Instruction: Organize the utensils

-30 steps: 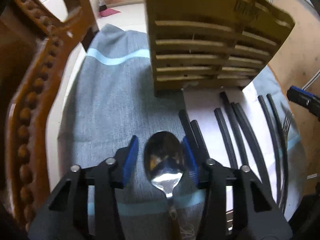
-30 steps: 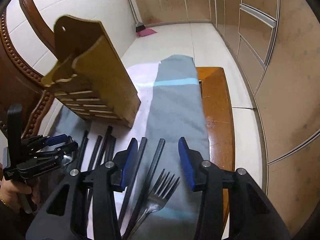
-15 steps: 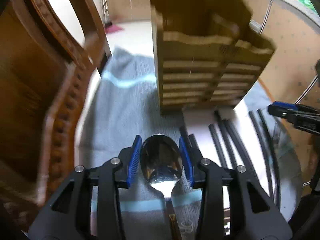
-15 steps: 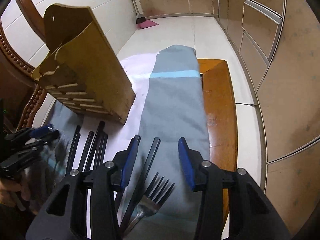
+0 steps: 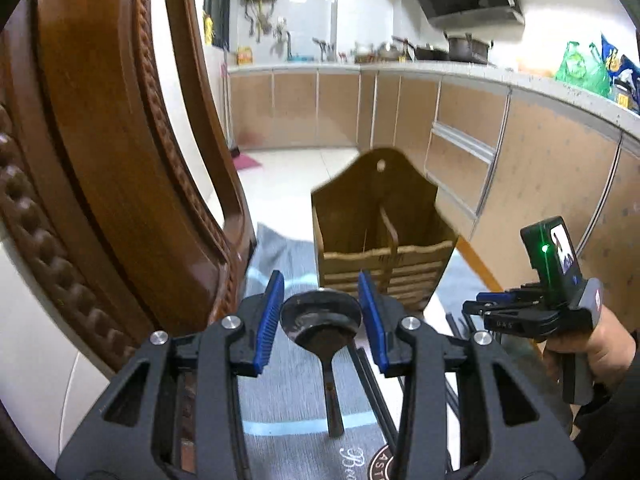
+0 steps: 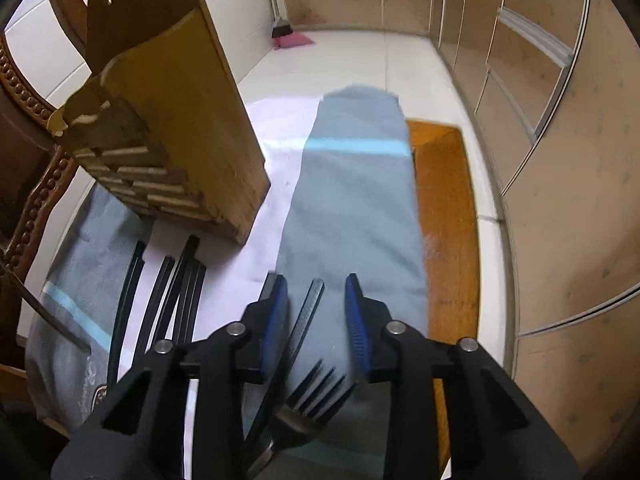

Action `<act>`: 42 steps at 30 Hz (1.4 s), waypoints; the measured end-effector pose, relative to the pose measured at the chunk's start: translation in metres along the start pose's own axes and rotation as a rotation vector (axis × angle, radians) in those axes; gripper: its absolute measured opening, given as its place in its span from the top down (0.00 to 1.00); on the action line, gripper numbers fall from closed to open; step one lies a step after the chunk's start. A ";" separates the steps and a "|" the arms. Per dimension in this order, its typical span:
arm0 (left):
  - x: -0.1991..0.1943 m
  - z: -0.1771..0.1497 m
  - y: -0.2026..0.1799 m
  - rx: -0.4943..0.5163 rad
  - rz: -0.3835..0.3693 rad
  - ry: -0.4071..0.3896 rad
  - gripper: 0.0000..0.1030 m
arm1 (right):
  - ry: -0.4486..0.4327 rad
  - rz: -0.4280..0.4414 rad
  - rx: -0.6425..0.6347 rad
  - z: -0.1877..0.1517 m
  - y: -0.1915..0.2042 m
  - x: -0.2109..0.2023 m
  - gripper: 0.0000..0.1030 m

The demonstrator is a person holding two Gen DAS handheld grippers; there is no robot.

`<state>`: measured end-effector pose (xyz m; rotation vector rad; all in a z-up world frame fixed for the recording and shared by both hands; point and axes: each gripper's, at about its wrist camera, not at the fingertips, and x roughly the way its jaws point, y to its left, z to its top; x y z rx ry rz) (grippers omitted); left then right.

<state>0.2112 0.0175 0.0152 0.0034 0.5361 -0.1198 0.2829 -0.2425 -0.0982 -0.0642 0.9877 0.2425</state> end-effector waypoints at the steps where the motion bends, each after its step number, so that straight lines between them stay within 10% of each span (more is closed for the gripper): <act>1: -0.002 0.000 -0.001 0.009 -0.002 -0.005 0.63 | -0.010 -0.002 -0.004 0.001 0.002 -0.003 0.73; 18: -0.005 -0.001 -0.002 -0.002 -0.003 -0.041 0.65 | 0.098 -0.058 -0.008 0.006 0.013 0.029 0.91; 26: -0.010 -0.003 -0.002 -0.007 -0.002 -0.042 0.68 | -0.081 0.056 0.041 0.010 0.020 -0.035 0.93; 29: -0.014 -0.004 -0.004 -0.003 -0.007 -0.044 0.89 | -0.159 0.114 0.053 0.003 0.021 -0.066 0.93; 42: 0.003 -0.023 0.003 -0.031 -0.008 0.077 0.90 | -0.320 0.160 0.094 -0.024 0.009 -0.127 0.93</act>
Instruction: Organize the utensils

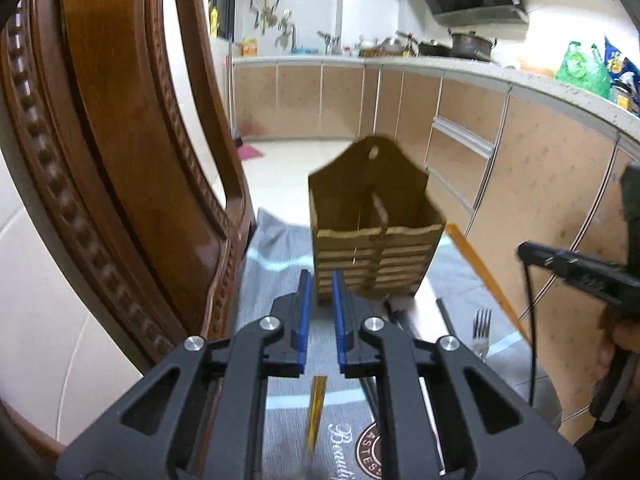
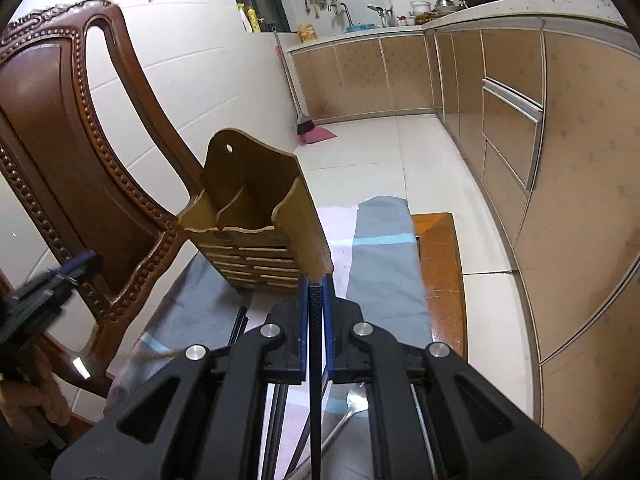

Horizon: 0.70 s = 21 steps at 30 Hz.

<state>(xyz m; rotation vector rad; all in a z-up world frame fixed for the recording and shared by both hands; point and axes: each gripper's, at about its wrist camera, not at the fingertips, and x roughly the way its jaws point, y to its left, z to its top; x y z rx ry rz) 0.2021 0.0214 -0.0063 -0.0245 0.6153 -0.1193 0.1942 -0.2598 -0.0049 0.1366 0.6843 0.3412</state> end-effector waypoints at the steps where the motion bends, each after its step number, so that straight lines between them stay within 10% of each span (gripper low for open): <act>1: 0.004 -0.002 0.002 -0.008 0.003 0.011 0.90 | -0.004 -0.001 0.004 -0.001 -0.001 -0.001 0.93; 3: 0.006 -0.004 0.006 -0.017 0.013 0.020 0.75 | -0.016 0.007 0.013 -0.001 -0.003 -0.005 0.93; 4: 0.005 -0.004 0.009 -0.022 0.023 0.020 0.40 | -0.026 0.010 0.015 -0.001 -0.004 -0.008 0.93; 6: -0.005 -0.006 0.012 -0.029 0.035 -0.008 0.17 | -0.032 0.016 0.011 -0.001 -0.004 -0.007 0.93; 13: -0.048 -0.042 0.001 0.137 0.023 0.014 0.18 | -0.047 0.051 0.010 0.000 -0.004 -0.018 0.93; 17: -0.092 -0.099 -0.020 0.226 -0.014 -0.076 0.17 | -0.061 0.074 0.015 0.000 -0.003 -0.026 0.93; 21: -0.105 -0.160 -0.040 0.324 -0.025 -0.005 0.10 | -0.076 0.091 0.001 -0.003 0.000 -0.037 0.93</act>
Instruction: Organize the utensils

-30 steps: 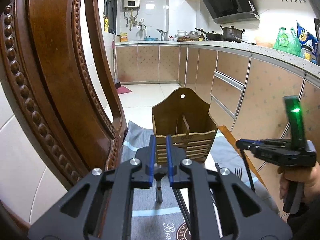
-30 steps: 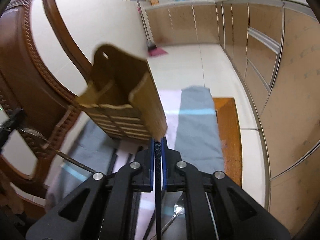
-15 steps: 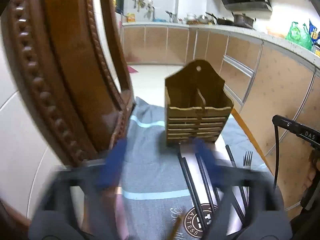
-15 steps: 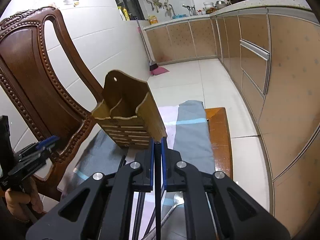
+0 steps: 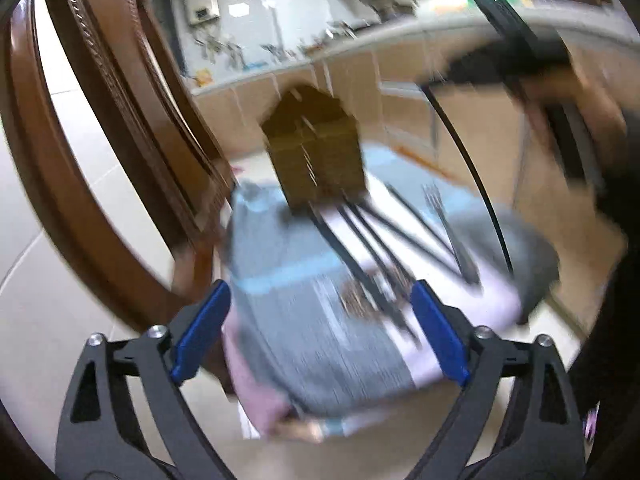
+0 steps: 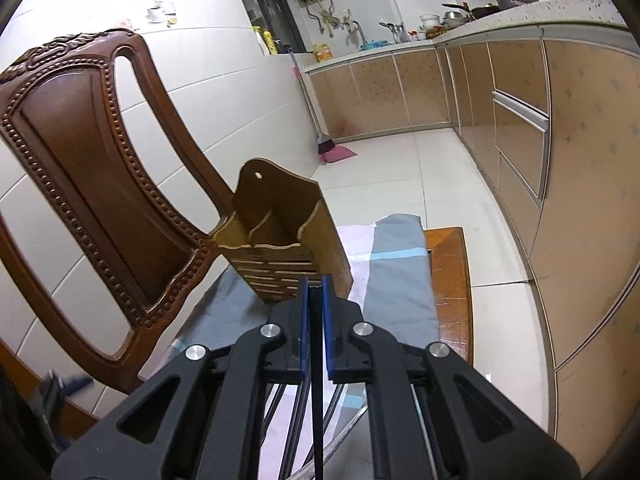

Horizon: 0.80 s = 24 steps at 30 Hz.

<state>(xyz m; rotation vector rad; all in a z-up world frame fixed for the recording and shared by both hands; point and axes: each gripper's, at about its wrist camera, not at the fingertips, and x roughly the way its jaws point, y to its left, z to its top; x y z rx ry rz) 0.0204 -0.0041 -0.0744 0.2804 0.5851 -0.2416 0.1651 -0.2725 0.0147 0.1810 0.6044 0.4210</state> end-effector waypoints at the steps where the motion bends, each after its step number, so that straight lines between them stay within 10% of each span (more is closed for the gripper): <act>1: 0.002 -0.010 -0.007 0.018 -0.013 0.037 0.10 | -0.001 0.001 -0.001 -0.001 0.000 -0.003 0.93; 5: 0.023 -0.062 -0.029 0.047 -0.101 0.285 0.10 | 0.007 0.011 -0.003 -0.005 -0.001 -0.011 0.93; 14: 0.104 -0.259 -0.068 -0.410 -0.083 1.060 0.10 | 0.003 0.026 0.028 -0.009 -0.005 -0.023 0.93; 24: 0.163 -0.403 -0.141 -0.536 0.007 1.365 0.10 | 0.008 0.033 0.042 -0.009 -0.006 -0.021 0.93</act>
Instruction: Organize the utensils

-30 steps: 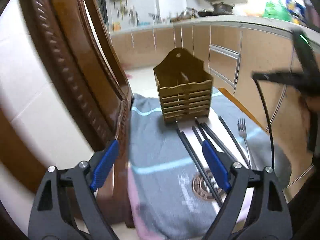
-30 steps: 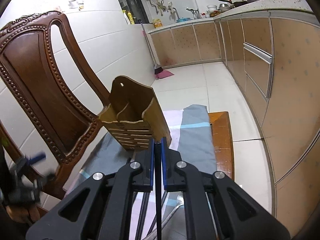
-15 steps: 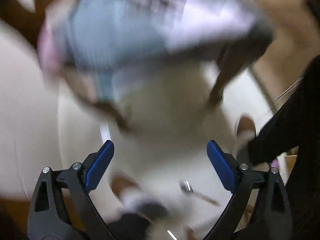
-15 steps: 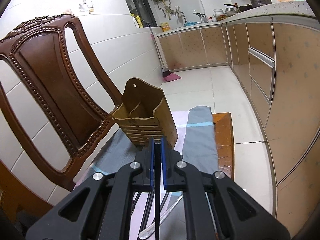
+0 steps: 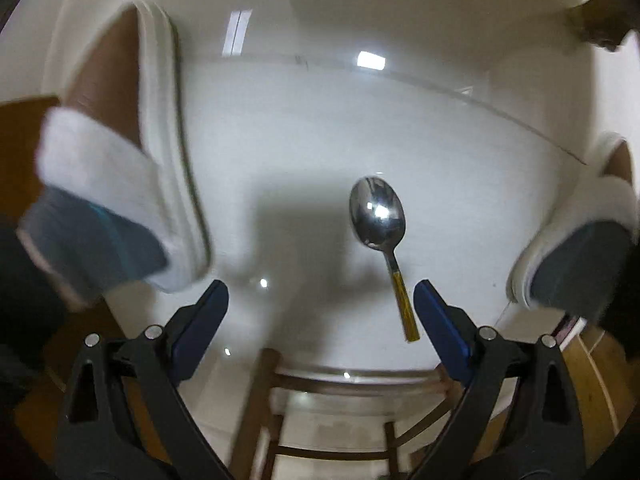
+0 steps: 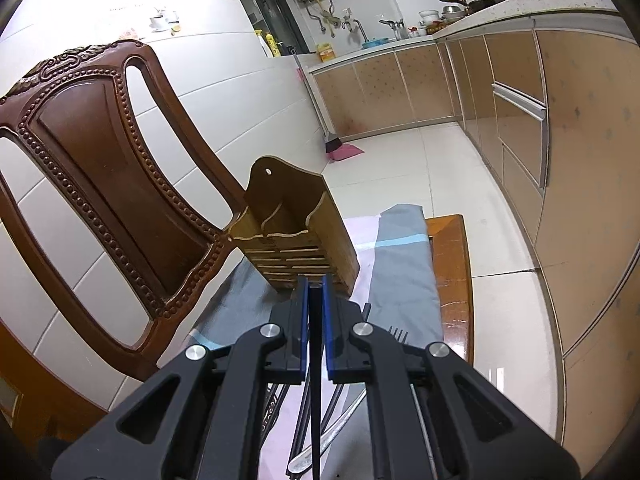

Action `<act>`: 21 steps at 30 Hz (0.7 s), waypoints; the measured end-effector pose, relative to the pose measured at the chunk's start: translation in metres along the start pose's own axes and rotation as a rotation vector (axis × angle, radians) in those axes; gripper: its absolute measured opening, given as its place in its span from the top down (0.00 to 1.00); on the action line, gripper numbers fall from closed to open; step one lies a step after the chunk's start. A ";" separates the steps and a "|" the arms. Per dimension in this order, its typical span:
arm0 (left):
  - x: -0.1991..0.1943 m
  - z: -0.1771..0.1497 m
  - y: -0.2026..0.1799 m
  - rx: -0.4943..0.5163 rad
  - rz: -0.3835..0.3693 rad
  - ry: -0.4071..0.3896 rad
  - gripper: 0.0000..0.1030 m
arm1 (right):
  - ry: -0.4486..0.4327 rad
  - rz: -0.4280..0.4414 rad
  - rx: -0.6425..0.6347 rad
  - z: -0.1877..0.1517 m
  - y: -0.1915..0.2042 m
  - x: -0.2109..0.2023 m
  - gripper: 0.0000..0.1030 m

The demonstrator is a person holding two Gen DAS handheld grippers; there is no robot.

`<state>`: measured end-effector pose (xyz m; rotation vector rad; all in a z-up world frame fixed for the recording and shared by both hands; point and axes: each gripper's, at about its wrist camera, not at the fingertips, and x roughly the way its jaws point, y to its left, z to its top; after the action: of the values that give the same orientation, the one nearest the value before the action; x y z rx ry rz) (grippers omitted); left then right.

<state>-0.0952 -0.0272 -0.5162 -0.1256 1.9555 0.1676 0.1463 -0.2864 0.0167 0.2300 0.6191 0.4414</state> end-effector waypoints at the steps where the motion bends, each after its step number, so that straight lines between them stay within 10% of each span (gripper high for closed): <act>1: 0.006 -0.001 -0.003 -0.010 0.003 0.006 0.10 | 0.000 0.000 -0.001 0.000 0.000 0.000 0.93; 21: 0.083 0.011 -0.011 -0.238 -0.068 -0.058 0.03 | 0.023 0.003 -0.041 -0.004 0.003 0.003 0.93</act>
<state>-0.1145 -0.0364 -0.5976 -0.3396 1.8657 0.3550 0.1454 -0.2822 0.0125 0.1875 0.6315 0.4594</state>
